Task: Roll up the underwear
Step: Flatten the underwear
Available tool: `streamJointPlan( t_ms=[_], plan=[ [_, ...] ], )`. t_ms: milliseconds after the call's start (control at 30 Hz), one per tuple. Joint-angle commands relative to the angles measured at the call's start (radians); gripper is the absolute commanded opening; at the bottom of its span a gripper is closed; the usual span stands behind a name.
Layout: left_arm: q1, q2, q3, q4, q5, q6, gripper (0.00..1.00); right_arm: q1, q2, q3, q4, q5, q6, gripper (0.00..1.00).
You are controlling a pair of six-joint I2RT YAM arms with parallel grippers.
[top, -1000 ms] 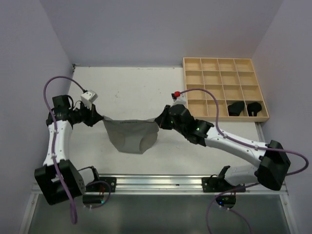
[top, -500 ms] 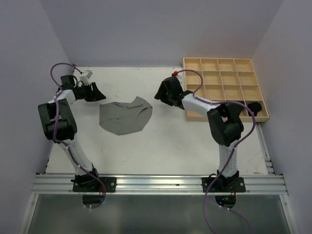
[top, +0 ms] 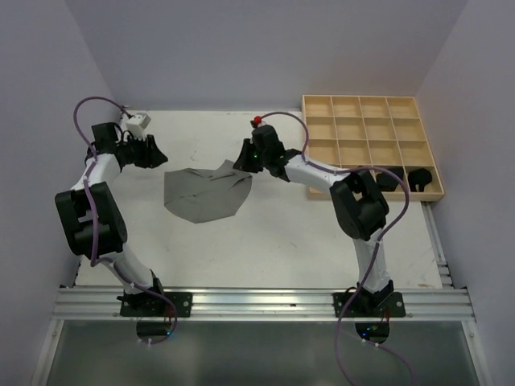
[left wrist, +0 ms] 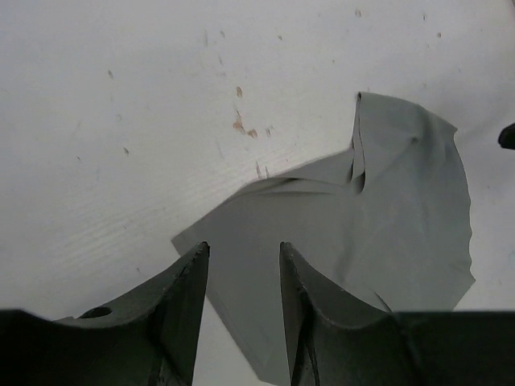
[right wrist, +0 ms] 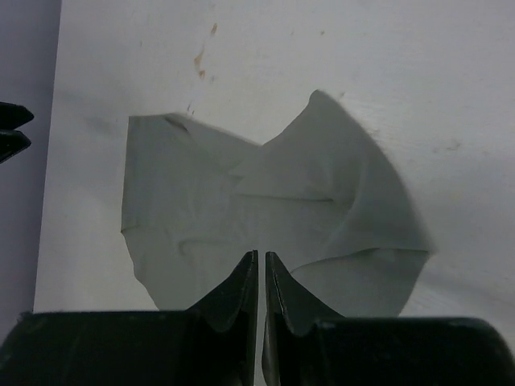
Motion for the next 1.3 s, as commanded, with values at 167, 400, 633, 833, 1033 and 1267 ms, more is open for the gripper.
streamJointPlan(
  t_ms=[167,400,633,833,1033,1267],
  plan=[
    [-0.029,-0.033,-0.081,-0.249,0.072,0.223,0.43,0.034,0.103,0.005,-0.011,-0.028,-0.06,0.06],
    [-0.029,-0.11,-0.125,-0.362,0.047,0.347,0.47,0.145,-0.021,-0.282,0.042,0.049,0.016,0.0],
    [-0.028,-0.178,-0.191,-0.508,0.095,0.512,0.47,0.391,-0.244,-0.534,0.279,0.013,0.188,0.0],
    [-0.029,-0.136,-0.21,-0.58,0.09,0.596,0.46,0.35,-0.452,-0.467,0.13,0.179,0.075,0.3],
    [-0.037,-0.063,-0.204,-0.594,0.109,0.611,0.45,0.252,-0.449,-0.364,-0.117,0.234,-0.112,0.3],
    [-0.054,-0.056,-0.215,-0.568,0.097,0.59,0.45,0.238,-0.36,-0.382,-0.208,0.147,-0.195,0.33]
  ],
)
